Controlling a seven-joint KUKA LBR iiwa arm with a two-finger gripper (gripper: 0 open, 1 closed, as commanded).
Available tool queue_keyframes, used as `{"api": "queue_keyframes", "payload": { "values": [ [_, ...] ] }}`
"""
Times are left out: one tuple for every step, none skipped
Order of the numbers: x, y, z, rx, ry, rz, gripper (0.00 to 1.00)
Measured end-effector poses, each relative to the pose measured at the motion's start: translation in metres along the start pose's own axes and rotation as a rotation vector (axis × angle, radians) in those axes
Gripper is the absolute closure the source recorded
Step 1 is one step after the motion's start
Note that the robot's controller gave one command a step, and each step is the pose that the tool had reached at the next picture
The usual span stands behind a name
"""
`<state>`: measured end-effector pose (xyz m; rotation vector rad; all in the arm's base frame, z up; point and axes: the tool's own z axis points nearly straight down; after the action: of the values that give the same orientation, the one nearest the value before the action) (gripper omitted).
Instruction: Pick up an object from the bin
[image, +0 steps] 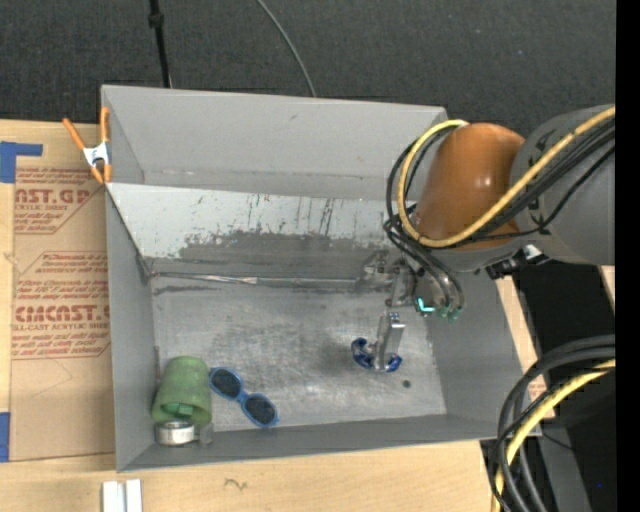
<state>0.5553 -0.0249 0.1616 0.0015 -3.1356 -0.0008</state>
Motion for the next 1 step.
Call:
{"api": "queue_keyframes", "payload": {
  "values": [
    [-0.0048, -0.0402, 0.0931, 0.000, -0.013, 0.045, 0.00]
  ]
}}
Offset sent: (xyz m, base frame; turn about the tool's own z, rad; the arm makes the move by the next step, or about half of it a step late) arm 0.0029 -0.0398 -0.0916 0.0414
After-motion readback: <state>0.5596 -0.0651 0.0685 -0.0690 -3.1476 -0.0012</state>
